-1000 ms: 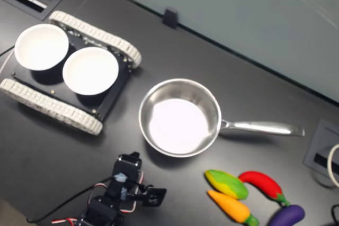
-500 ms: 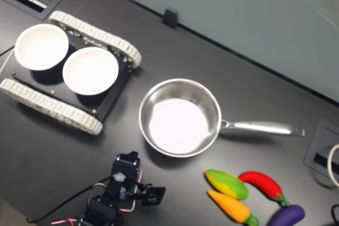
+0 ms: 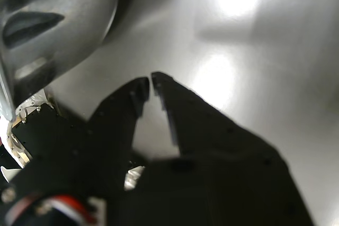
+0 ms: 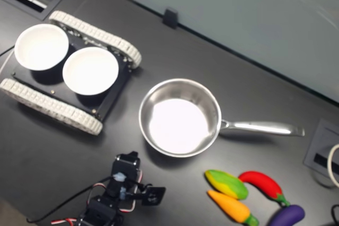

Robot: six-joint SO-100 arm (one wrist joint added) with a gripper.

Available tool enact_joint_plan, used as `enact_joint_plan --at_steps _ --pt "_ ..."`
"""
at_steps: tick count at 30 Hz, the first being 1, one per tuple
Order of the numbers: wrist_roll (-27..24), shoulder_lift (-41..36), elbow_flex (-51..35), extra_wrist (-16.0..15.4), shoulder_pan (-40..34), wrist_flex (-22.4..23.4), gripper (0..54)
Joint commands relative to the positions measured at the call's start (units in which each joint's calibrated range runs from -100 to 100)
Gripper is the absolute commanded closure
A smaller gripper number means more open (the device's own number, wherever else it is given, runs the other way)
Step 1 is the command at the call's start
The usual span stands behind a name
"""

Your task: Pick up the chilli and place them in the pan

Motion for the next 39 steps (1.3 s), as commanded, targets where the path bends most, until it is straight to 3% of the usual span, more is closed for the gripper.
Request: enact_joint_plan --at_steps 1,10,20,39 --pt "0.7 -0.7 -2.5 -0.6 0.3 -0.3 53.5" --pt "-0.5 0.4 -6.2 -0.6 2.2 3.5 53.6" --pt "2.0 5.7 -14.5 -0.3 8.0 7.1 53.6" --pt "7.4 22.4 -41.8 1.9 24.1 12.1 53.6"
